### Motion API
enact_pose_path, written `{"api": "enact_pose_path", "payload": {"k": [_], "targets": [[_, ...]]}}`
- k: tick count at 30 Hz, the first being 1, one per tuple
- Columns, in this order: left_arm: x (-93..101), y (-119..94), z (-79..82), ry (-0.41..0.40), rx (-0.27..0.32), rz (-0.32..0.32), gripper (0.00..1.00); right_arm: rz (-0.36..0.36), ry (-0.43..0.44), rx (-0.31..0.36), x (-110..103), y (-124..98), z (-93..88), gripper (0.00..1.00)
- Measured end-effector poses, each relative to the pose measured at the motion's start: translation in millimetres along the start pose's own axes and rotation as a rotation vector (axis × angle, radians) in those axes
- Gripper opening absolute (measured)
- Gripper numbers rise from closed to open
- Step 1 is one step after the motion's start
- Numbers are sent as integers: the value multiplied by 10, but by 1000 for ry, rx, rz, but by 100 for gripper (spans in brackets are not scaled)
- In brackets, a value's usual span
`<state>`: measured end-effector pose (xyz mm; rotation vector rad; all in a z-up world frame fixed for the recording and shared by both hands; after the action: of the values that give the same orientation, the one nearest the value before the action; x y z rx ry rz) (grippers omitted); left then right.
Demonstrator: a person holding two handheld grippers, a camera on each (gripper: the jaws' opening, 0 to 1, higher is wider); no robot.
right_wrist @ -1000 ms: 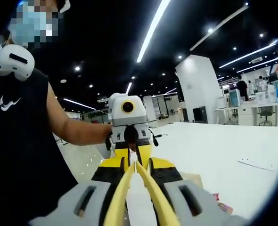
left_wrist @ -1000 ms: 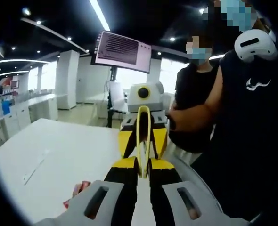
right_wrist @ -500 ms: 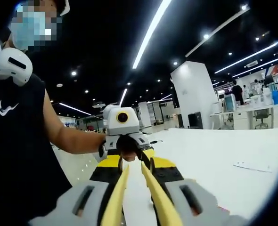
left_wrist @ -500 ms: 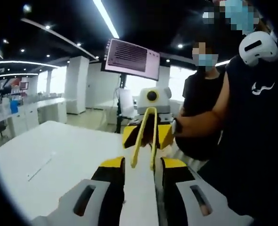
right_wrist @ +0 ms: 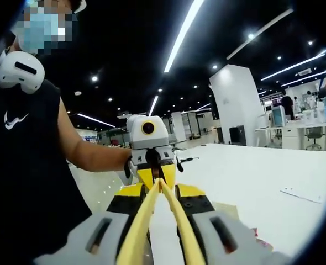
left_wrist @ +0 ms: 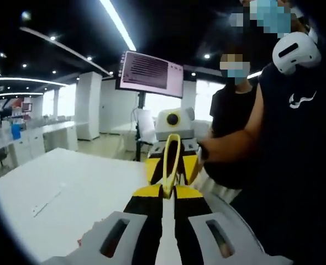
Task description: Place the target food into the container with the food tongs after gripping and lifting it, then release it inside without dropping or visibly crushing the food.
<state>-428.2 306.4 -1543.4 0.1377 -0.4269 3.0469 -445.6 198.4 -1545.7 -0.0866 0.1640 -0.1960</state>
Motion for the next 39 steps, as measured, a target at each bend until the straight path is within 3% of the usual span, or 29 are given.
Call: {"api": "enact_pose_path", "payload": {"k": [2, 19, 24, 39], "targets": [[7, 29, -26, 3, -21, 5, 1, -5, 0, -2, 11, -2, 6, 20], [21, 41, -4, -28, -1, 6, 2, 3, 29, -1, -2, -22, 27, 19], [55, 84, -22, -28, 6, 7, 1, 3, 49, 66, 8, -31, 115, 19], [29, 3, 63, -34, 103, 32, 0, -1, 33, 49, 32, -19, 148, 20]]}}
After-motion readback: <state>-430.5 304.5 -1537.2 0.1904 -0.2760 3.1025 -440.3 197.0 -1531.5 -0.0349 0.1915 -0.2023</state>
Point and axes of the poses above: the point that each gripper's makers call its tool centre point, and the gripper's own axes: y roughly forward along the fingers, x roughly to its right, z roughly out of its top, the point moved 6 cm from there along -y, roughly backward along the fingers, and after that the axes turned 8 degrees about -x, right-handed, at the moved point
